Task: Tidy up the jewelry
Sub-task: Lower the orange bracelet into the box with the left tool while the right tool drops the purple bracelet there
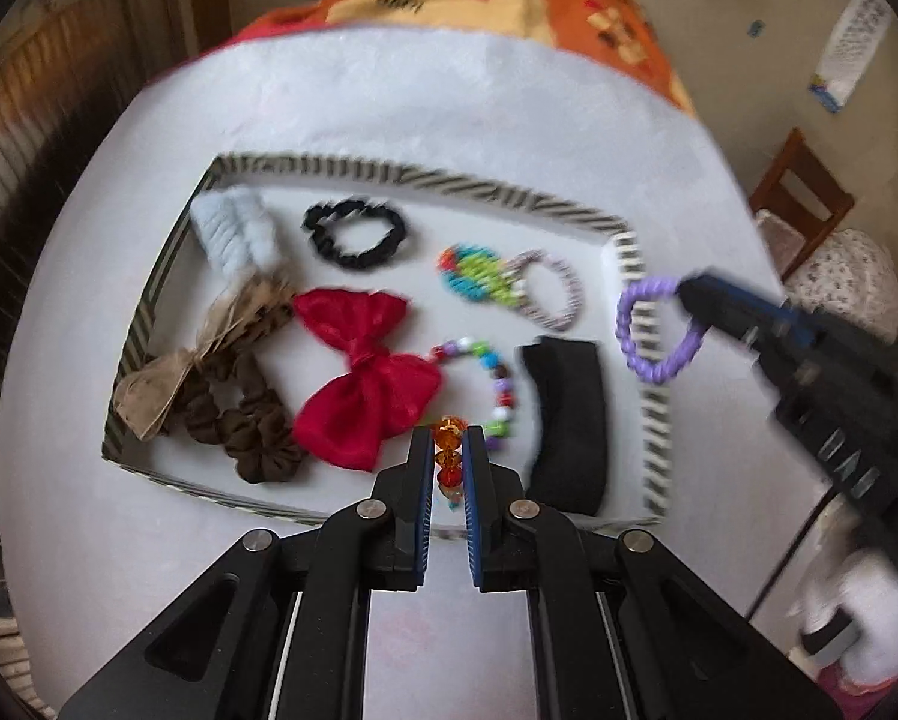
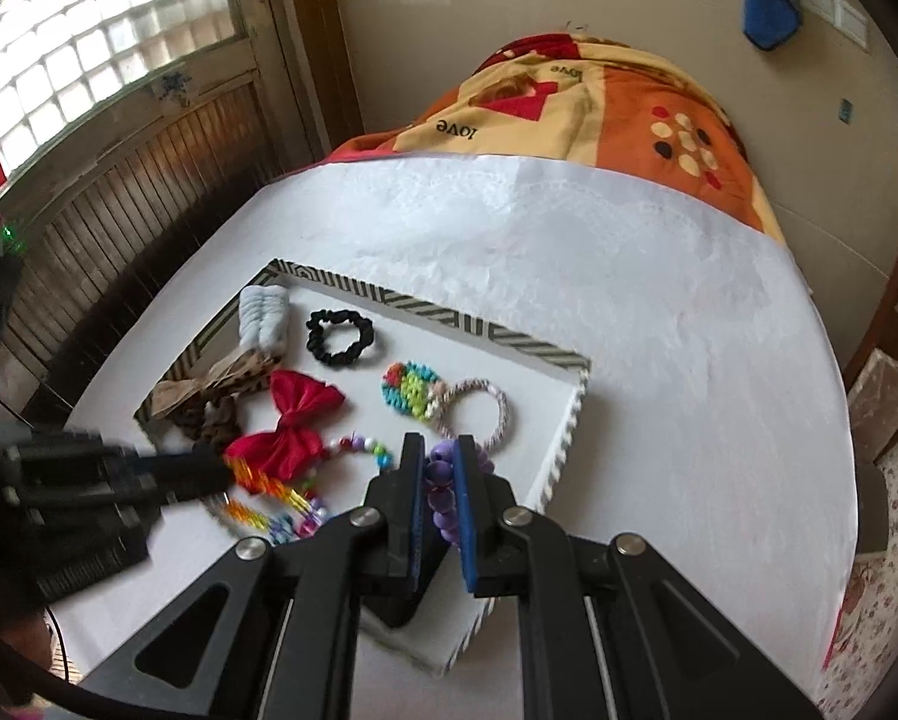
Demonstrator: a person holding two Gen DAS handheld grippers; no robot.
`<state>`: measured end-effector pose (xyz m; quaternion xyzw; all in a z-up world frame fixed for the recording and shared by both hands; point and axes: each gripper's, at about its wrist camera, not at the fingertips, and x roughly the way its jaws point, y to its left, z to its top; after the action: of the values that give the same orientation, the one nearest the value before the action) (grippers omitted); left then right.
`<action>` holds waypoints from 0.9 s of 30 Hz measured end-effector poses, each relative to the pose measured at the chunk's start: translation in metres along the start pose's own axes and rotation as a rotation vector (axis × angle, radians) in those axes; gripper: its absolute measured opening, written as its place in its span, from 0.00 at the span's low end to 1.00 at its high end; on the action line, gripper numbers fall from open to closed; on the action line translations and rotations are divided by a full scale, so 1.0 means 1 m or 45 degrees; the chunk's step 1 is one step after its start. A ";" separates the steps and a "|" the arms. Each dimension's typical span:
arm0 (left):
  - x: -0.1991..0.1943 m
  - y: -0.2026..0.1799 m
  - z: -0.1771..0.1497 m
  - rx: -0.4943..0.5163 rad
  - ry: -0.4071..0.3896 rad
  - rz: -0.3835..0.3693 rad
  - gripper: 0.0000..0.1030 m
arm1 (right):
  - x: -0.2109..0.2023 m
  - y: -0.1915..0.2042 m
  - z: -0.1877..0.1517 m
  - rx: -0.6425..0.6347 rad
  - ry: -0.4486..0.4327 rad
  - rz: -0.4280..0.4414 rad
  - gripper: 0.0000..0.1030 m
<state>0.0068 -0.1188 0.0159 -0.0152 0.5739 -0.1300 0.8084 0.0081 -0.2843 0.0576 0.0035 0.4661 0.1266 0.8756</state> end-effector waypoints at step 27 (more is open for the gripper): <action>0.048 0.045 0.004 -0.080 0.133 0.138 0.02 | 0.112 -0.056 0.021 0.050 0.152 -0.140 0.38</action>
<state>0.0342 -0.0866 -0.0353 -0.0028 0.6191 -0.0687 0.7823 0.0976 -0.3106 -0.0290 -0.0124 0.5194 0.0691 0.8517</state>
